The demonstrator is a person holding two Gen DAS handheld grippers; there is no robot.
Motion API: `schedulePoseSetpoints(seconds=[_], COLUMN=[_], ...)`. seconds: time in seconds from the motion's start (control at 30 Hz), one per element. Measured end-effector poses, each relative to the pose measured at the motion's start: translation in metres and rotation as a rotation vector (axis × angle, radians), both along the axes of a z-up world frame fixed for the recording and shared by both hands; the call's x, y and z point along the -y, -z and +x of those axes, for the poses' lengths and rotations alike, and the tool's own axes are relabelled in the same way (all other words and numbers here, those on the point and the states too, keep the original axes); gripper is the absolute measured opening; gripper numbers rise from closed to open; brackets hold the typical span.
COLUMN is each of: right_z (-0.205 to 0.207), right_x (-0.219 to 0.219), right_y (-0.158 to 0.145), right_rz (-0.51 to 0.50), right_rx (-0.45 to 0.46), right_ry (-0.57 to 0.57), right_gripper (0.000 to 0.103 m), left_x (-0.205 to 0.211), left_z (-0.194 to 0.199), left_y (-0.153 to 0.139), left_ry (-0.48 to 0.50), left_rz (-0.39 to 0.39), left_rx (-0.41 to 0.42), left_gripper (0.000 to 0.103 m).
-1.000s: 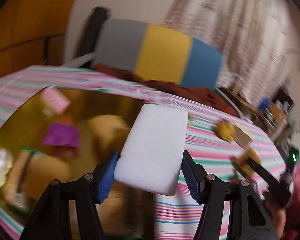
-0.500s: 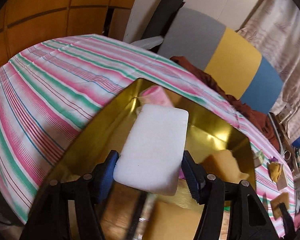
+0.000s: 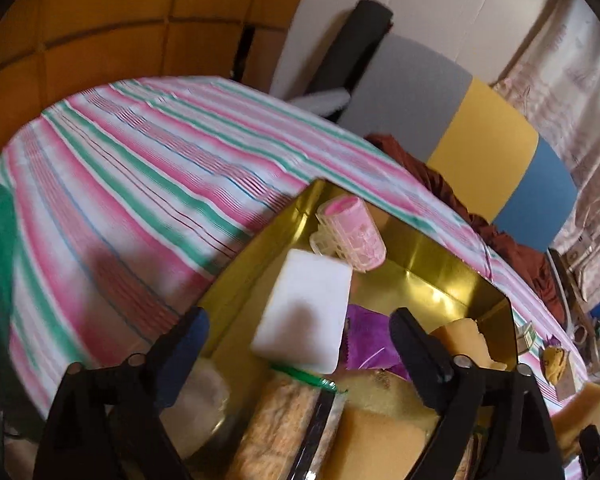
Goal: Organize objects
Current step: 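Carry the white sponge and yellow sponge to the gold tray and release them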
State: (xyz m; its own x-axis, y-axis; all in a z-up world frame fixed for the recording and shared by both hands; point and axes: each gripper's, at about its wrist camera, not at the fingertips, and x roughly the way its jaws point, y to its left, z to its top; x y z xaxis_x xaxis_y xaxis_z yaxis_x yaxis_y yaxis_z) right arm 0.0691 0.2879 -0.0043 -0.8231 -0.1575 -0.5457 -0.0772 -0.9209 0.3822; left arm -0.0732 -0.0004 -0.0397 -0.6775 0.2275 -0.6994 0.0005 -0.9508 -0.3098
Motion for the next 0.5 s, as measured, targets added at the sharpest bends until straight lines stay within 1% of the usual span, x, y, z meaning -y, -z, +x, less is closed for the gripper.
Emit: schedulePoseSetpoints(seconds=[0.03,0.07,0.1,0.2,0.3,0.4,0.5], right_z=[-0.007,-0.012,-0.020,-0.038,-0.061,-0.078,-0.087], right_x=[0.009,0.014,0.024,0.045,0.068,0.085,0.094], right_y=[0.001,0.002,0.003,0.008,0.013,0.018,0.022], right_rz=[-0.006,-0.008,-0.007,0.013,0.062,0.121,0.175], right_rx=[0.014,0.028,0.049,0.090,0.138,0.160,0.172], right_ry=[-0.035,-0.056,-0.089,-0.151,-0.212,-0.243,-0.231], right_gripper=[0.044,0.044,0.044,0.044,0.044,0.044,0.044], left_x=[0.002,0.005,0.006,0.010,0.013,0.017,0.024], left_z=[0.009,0.016,0.026,0.046,0.057,0.065,0.068], left_y=[-0.002,-0.003,-0.004,-0.004,-0.005,-0.007,-0.009], left_ry=[-0.016,-0.024,-0.030,-0.033,-0.030,-0.034,-0.053], left_rz=[0.002,0.006,0.008,0.003,0.007,0.014,0.025], left_rx=[-0.025,-0.047,-0.072,-0.106,-0.129,-0.142,-0.146], left_gripper=[0.101,0.103,0.103,0.103,0.103,0.103,0.103])
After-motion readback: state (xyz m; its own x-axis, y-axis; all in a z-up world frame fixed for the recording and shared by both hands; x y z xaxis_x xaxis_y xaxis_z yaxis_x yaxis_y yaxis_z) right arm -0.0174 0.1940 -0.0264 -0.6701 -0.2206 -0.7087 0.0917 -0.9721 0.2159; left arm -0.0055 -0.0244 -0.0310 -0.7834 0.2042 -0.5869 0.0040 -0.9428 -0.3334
